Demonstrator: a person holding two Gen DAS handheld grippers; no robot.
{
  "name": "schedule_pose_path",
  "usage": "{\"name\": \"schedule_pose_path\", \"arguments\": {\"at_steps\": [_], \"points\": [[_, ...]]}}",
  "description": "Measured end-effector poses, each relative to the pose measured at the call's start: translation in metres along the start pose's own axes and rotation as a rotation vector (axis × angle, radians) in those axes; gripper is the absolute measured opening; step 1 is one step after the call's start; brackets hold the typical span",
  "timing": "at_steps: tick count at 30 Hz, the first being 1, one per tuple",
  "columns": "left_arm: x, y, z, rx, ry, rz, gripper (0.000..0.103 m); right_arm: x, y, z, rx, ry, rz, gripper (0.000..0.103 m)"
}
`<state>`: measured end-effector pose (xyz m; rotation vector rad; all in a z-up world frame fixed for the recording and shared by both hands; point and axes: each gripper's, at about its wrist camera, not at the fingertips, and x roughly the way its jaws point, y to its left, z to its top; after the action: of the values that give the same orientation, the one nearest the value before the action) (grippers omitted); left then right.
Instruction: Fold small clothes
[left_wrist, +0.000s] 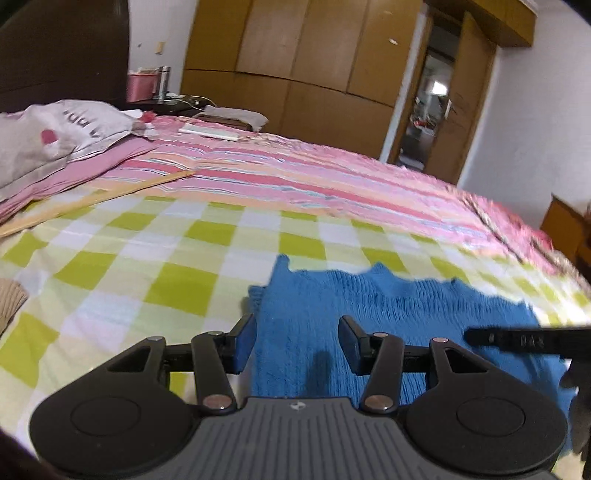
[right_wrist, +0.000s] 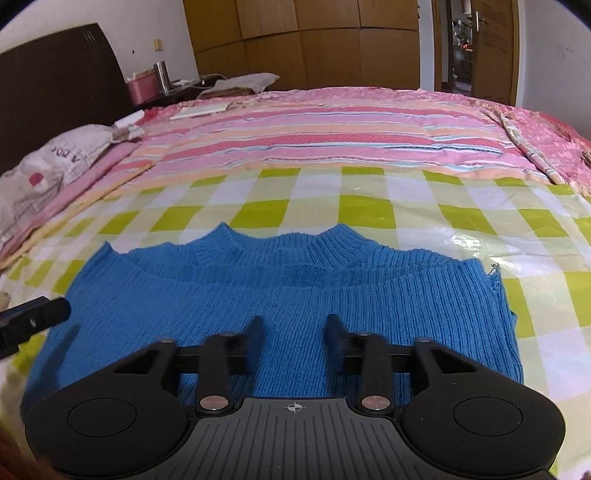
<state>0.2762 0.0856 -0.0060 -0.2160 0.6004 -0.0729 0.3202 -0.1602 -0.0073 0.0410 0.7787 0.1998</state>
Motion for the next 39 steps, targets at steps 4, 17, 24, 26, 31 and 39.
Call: {"name": "schedule_pose_path", "arguments": {"at_steps": [4,17,24,26,31,39], "points": [[0.002,0.000,0.002,-0.007,0.001,-0.008,0.054,-0.004,-0.003,0.005,0.036,-0.030,0.025,0.004],[0.014,-0.004,-0.009,0.056,0.013,0.064,0.054,0.006,-0.010,0.018,0.079,-0.094,-0.005,0.003],[0.008,0.002,-0.009,0.044,-0.001,0.065,0.055,0.018,-0.006,0.015,0.048,-0.074,-0.030,0.003],[0.001,0.002,-0.008,0.040,-0.027,0.049,0.055,0.018,-0.006,0.015,0.041,-0.078,-0.033,0.003],[-0.012,-0.004,-0.013,0.066,-0.047,0.007,0.055,0.023,-0.002,0.010,0.015,-0.058,-0.049,0.004],[-0.014,-0.026,-0.022,0.136,0.010,-0.076,0.055,0.020,-0.006,0.010,0.021,-0.045,-0.043,0.008]]}}
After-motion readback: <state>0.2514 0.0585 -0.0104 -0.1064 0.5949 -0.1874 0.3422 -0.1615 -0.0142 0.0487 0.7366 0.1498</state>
